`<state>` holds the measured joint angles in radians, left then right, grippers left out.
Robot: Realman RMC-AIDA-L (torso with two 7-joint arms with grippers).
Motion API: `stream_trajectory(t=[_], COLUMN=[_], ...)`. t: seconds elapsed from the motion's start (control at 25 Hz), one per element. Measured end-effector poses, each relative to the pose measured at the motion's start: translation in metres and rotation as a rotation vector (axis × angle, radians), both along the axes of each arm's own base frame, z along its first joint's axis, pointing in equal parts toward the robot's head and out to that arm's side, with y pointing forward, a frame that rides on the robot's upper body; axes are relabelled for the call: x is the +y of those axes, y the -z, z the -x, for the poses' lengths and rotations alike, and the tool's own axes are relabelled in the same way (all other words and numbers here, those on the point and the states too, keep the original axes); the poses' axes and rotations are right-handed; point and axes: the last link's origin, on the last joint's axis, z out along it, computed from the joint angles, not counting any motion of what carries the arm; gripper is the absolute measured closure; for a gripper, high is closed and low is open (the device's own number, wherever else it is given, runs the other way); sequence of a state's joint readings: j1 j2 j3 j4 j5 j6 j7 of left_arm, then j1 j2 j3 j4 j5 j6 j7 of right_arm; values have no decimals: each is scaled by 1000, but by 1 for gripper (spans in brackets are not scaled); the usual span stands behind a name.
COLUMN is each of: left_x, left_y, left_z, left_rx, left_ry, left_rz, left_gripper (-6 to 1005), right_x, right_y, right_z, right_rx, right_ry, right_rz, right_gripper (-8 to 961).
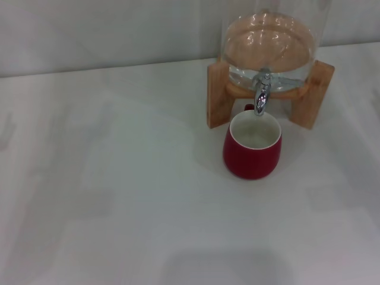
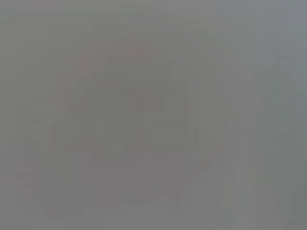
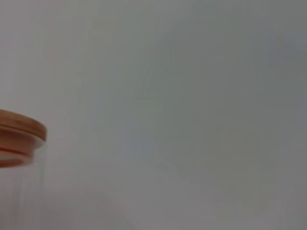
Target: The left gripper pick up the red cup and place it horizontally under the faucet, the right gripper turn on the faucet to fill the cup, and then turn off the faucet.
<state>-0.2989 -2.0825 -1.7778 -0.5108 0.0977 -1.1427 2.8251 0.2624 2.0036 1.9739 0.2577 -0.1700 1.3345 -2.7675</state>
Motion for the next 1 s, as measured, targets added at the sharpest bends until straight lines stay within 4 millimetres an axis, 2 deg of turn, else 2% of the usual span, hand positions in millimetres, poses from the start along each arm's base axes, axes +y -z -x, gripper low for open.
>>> stream_trajectory(t=[0.6,1.0], left_x=[12,4], left_y=[-7,-3], left_z=[-10,-9], left_rx=[-8,-10], left_ry=[24,46], left_rz=[-24,-28], left_gripper=[115,115], right_x=[6,1], right_y=[-6,1], right_z=[-2,-6], right_rx=[17,24], right_ry=[24,40], right_rz=[-30,-6], right_gripper=[350,350])
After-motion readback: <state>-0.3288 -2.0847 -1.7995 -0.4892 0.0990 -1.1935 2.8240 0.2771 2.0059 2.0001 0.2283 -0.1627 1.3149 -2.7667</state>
